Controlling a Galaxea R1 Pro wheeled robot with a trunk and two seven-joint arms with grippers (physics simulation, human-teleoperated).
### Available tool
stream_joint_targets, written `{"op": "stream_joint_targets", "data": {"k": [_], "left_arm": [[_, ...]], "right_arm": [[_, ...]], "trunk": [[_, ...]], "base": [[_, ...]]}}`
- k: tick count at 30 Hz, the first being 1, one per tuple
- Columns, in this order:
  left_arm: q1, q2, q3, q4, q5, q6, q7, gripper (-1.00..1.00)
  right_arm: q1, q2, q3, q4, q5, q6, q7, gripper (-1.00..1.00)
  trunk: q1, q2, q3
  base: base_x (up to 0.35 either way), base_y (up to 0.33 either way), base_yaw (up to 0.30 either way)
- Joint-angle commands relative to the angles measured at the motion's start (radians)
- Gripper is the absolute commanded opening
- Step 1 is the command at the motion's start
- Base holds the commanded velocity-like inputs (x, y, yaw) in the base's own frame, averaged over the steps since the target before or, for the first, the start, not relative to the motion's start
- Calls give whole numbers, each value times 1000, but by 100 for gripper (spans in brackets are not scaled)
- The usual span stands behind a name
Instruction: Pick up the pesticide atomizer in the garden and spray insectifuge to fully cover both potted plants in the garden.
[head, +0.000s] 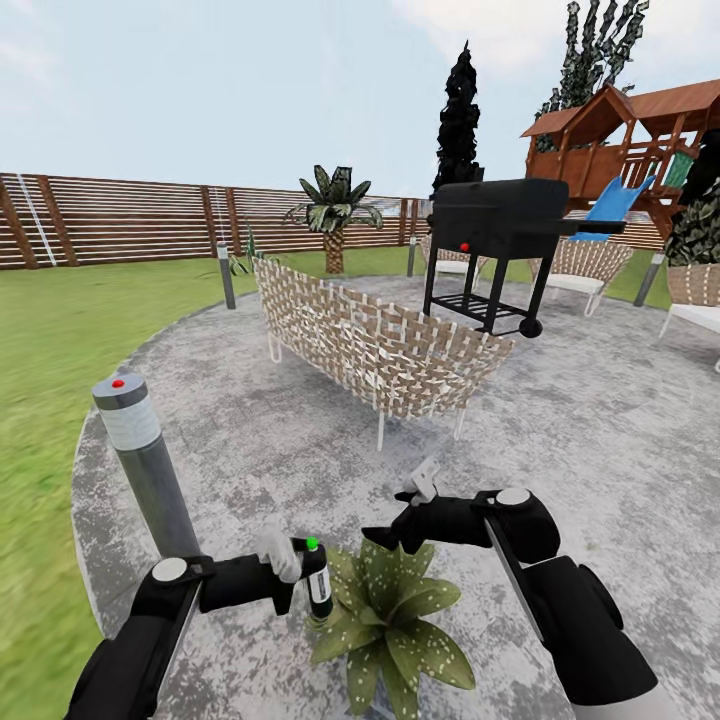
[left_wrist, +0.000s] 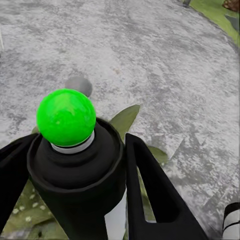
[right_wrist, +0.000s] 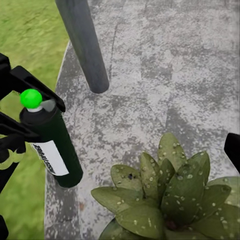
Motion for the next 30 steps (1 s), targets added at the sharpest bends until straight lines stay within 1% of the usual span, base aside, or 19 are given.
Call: {"op": "stream_joint_targets", "data": {"k": [1, 3, 4, 6, 8, 10, 11, 13, 16, 17, 18, 19, 20, 22, 24, 30], "left_arm": [[-1, 0, 0, 7, -2, -45, -11, -100], [-1, 0, -2, 22, -9, -120, -12, -100], [-1, -2, -1, 27, -6, -151, -10, -100], [-1, -6, -1, 31, -4, -180, -8, -100], [-2, -5, 3, 37, 0, -185, -10, -100], [-2, -2, 6, 41, 13, -146, -33, -100], [-2, -4, 6, 42, 17, -113, -62, -100], [-3, -7, 4, 38, 17, -69, -94, -100], [-3, -12, -1, 31, 17, -38, -111, -100], [-5, -15, -4, 29, 17, -25, -118, -100], [-6, -18, -10, 26, 16, -14, -128, -100], [-8, -27, -29, 23, 12, 2, -139, -100], [-11, -32, -40, 22, 10, 10, -142, -100], [-17, -39, -54, 21, 7, 19, -143, -100], [-19, -43, -59, 21, 6, 21, -143, -100], [-21, -46, -65, 4, 6, 17, -144, -100]], "right_arm": [[0, 0, 1, -1, 11, 2, 8, 100], [1, -1, 2, -1, 12, 3, 8, 100], [1, -1, 4, -1, 12, 3, 8, 100], [2, -1, 13, -1, 13, 3, 7, 100], [6, 0, 33, -1, 14, 3, 4, 100], [8, 1, 46, -1, 15, 3, 2, 100], [10, 1, 50, 0, 16, 3, 1, -100], [16, 2, 55, 8, 17, -1, 1, -100], [28, 2, 88, 13, 17, -5, -1, -100], [32, 2, 104, 14, 17, -8, -2, -100], [33, 2, 108, 15, 17, -9, -2, -100], [36, 2, 117, 15, 17, -10, -2, -100], [37, 2, 123, 15, 17, -11, -3, -100], [38, 2, 146, 16, 18, -11, -3, -100], [38, 2, 157, 16, 18, -11, -3, -100], [39, 2, 163, 16, 19, -11, -3, -100]], "trunk": [[0, 0, -1], [0, 0, -1], [0, 0, -1], [0, 0, -1], [0, 0, -1], [0, 0, -1], [0, 0, -1], [0, 0, -1], [0, 0, -1], [0, 0, -1], [0, 0, -1], [0, 0, -1], [0, 0, -1], [0, 0, -1], [0, 0, -1], [0, 0, -1]], "base": [[0, 0, 0], [0, 0, 0], [0, 0, 0], [0, 0, 0], [0, 0, 0], [0, 0, 0], [0, 0, 0], [0, 0, 0], [0, 0, 0], [0, 0, 0], [0, 0, 0], [0, 0, 0], [0, 0, 0], [0, 0, 0], [0, 0, 0], [0, 0, 0]]}}
